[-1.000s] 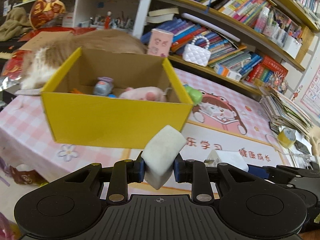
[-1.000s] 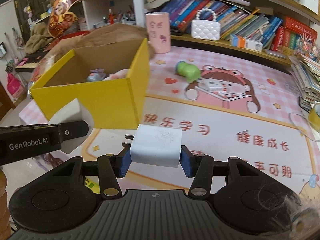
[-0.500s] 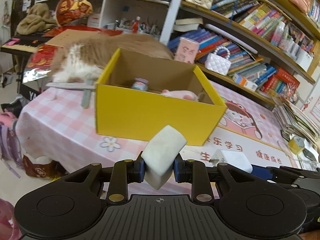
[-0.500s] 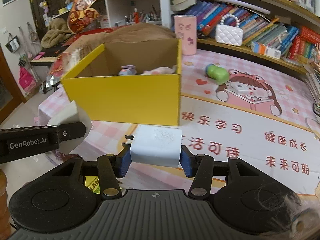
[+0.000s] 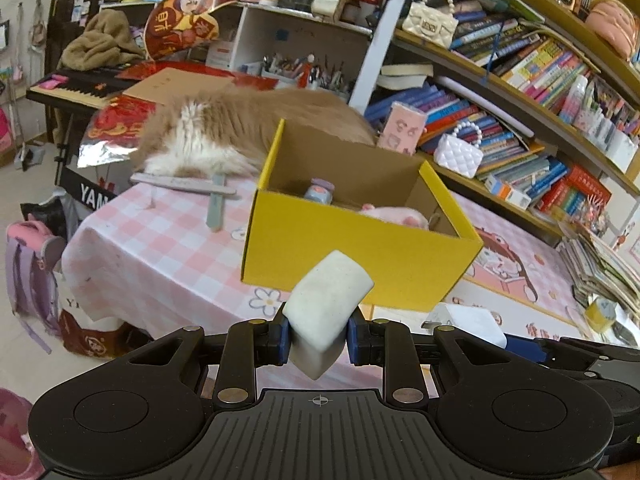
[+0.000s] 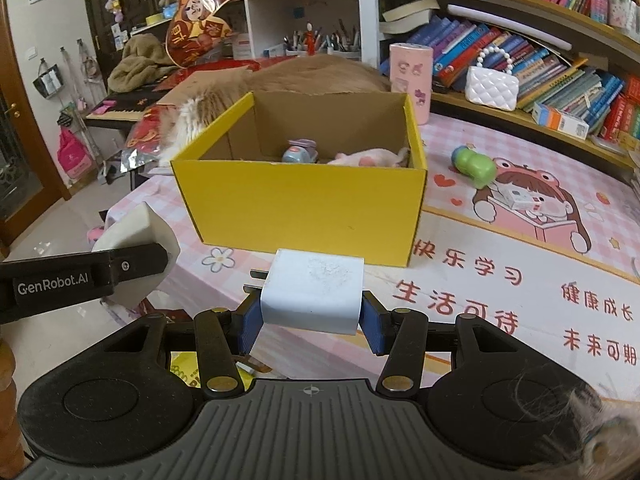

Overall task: Organize objects
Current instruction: 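Lift the white cube and charger toward the yellow box with both tools, then lower both tools into the box and open them to drop cube and charger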

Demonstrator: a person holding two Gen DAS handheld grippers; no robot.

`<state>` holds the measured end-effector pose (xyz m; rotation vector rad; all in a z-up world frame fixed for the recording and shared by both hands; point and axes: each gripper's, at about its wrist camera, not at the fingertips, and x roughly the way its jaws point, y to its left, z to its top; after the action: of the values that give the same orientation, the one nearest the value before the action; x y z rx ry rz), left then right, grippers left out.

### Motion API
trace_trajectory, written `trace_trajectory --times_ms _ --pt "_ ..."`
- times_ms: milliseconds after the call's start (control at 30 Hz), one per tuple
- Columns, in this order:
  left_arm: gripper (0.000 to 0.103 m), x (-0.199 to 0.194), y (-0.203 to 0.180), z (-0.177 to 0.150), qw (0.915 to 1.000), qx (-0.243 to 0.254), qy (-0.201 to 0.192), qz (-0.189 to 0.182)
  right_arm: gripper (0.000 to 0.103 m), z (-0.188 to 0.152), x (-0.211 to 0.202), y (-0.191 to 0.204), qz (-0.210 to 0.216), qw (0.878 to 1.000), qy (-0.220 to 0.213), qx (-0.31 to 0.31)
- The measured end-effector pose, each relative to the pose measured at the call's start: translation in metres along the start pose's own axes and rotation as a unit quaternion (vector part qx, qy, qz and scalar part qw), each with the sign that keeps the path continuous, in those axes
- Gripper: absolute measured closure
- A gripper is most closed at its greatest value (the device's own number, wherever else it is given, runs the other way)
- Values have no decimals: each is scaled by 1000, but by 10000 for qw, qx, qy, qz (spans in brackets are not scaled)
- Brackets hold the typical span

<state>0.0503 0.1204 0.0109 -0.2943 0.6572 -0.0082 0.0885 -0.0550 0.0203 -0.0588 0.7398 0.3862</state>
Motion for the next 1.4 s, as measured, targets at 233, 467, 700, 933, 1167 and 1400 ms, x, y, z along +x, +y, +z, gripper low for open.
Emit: trace_trajectory --times_ms 233,467,700,933,1167,1400 --pt "79 2 0 25 9995 -53 -325 7 55 27 2 -5 2 9994 -323 -77" --pt "79 19 -5 56 9982 1 -596 82 55 64 16 -18 -6 9976 -683 -147" --pt "79 52 -19 83 9973 72 -714 123 55 98 43 -29 10 9953 -872 -432" --pt "78 93 -34 95 9983 256 -482 222 55 113 81 -36 126 9943 -708 -791" --pt "78 129 -42 96 9972 555 -137 486 55 118 120 -47 191 9932 -420 -1065" --pt "78 154 -43 98 9946 760 100 705 55 121 146 -51 309 9912 -133 -1280"
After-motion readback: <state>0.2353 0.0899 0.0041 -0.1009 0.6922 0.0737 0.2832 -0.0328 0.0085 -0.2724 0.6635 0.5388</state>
